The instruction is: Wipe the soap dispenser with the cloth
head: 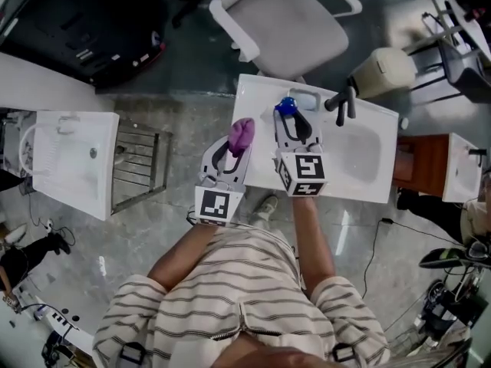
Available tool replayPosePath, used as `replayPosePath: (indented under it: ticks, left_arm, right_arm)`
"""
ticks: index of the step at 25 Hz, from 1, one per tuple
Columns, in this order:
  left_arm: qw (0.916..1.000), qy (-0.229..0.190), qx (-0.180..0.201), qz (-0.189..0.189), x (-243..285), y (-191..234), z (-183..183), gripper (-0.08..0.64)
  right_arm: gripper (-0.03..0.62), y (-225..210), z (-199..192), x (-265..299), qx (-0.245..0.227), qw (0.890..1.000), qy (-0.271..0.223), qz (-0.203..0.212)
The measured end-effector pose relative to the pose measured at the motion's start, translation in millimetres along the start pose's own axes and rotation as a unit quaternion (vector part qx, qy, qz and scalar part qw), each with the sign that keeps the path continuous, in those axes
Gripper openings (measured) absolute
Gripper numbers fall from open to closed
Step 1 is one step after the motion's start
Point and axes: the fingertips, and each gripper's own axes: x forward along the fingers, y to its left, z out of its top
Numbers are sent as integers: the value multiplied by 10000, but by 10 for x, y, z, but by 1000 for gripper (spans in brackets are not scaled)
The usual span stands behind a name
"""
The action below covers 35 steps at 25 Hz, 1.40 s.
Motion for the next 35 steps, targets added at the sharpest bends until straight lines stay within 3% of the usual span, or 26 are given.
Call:
replayPosePath:
  ticks: [17, 35]
  left_arm:
    - [9994, -294, 71, -140, -338, -444, 341, 114]
    - [9972, -449, 336, -500, -389, -657, 425, 114]
  right_arm:
    - [135, 306, 481, -813, -109, 9993, -273, 215]
    - [133, 369, 556, -938, -99, 9989, -359, 286]
